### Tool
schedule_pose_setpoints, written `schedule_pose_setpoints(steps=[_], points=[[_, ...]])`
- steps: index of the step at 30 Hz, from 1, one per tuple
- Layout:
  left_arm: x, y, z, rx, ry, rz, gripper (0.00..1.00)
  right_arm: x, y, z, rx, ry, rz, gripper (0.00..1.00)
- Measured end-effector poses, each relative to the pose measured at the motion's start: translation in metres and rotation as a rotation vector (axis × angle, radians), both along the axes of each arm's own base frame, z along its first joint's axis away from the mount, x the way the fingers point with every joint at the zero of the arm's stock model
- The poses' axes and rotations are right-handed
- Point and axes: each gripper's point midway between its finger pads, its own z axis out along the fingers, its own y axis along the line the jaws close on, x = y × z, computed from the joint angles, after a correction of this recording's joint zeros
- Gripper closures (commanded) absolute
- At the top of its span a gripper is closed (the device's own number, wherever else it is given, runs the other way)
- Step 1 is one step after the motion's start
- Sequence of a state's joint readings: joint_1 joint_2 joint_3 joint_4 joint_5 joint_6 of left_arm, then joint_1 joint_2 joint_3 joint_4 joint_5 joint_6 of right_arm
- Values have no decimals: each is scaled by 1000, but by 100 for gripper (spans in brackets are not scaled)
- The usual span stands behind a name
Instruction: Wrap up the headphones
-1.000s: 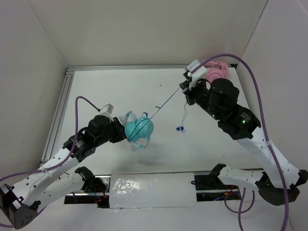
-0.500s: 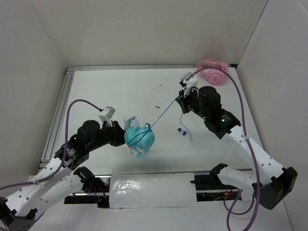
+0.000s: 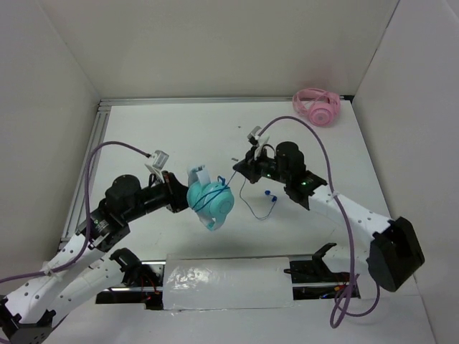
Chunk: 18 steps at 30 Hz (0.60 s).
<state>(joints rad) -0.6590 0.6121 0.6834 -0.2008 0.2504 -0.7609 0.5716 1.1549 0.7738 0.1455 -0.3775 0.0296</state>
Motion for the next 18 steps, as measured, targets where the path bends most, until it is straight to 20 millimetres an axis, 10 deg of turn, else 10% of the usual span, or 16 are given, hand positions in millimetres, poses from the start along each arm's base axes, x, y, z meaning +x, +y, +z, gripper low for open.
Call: schedule_pose_setpoints(steps=[11,18], points=[[18,-15,131,-225,-99,28,100,-7,88,-44,51,40,244,83],[15,-8,179,-311,-148,48,100,-17,125,-49,110,18,339,81]])
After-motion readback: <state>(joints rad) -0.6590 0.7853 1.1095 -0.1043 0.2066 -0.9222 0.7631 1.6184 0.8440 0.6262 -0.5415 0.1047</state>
